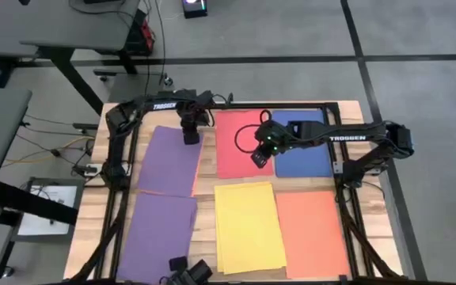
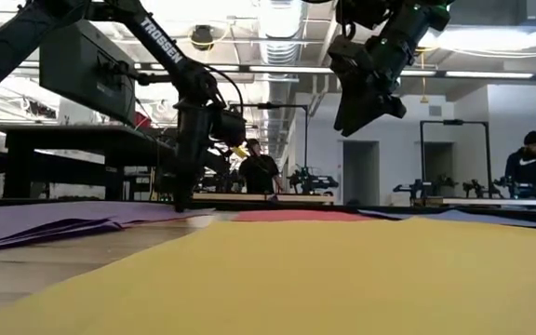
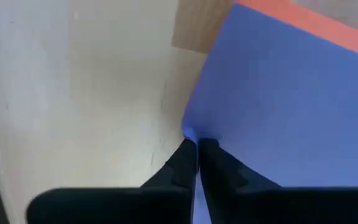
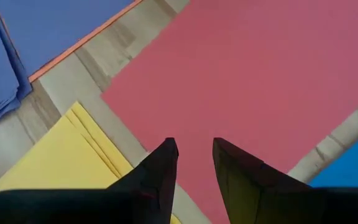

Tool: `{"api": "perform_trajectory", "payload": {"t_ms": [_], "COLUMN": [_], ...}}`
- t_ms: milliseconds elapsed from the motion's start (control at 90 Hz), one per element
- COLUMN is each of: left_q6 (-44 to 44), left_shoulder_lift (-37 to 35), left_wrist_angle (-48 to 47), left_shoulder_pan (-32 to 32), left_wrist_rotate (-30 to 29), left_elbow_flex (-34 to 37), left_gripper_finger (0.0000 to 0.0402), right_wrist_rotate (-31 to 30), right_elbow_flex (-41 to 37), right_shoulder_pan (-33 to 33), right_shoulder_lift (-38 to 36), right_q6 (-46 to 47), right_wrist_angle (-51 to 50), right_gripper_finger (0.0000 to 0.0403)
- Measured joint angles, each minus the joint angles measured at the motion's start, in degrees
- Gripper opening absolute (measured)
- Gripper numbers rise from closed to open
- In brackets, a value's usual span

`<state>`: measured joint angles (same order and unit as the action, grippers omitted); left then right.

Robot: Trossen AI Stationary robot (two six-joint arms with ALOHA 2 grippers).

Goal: Organize paper
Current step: Stack the purple paper on top of the purple paper

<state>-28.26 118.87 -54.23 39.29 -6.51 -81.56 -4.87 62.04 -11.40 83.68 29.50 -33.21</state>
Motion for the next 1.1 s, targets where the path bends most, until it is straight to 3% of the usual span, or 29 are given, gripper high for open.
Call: {"api": "perform_trajectory", "payload": {"t_ms": [156, 489, 600, 778, 889, 1100], "left_q6": [3.1, 7.8, 10.1, 12.3, 14.0, 17.0], "left_shoulder_lift": [-3.7, -11.2, -12.4, -15.0, -15.9, -18.6], "left_wrist_angle": [-3.8, -16.6, -24.6, -28.5, -28.8, -28.9], "left_shoulder_pan": [-0.6, -1.5, -2.9, -6.1, -8.2, -12.9], "left_wrist_rotate": [0.7, 0.7, 0.6, 1.8, 3.4, 5.2], "left_elbow_flex": [-3.4, -17.6, -22.6, -27.5, -27.5, -27.6], "left_gripper_finger": [0.0000, 0.0000, 0.0000, 0.0000, 0.0000, 0.0000], "right_wrist_rotate": [0.0, 0.0, 0.0, 0.6, 3.9, 13.3], "right_elbow_flex": [0.0, 0.0, 0.0, 0.0, 0.0, 0.0], "right_shoulder_pan": [0.0, 0.0, 0.0, 0.0, 0.0, -0.4], "right_shoulder_lift": [0.0, 0.0, 0.0, 0.0, -0.1, 0.0], "right_q6": [-0.6, -4.6, -4.8, -6.0, -6.1, -5.8], "right_wrist_angle": [-0.2, -1.7, -2.3, -1.3, 5.2, 28.2], "right_gripper_finger": [0.0098, 0.0098, 0.0098, 0.0098, 0.0098, 0.0098]}}
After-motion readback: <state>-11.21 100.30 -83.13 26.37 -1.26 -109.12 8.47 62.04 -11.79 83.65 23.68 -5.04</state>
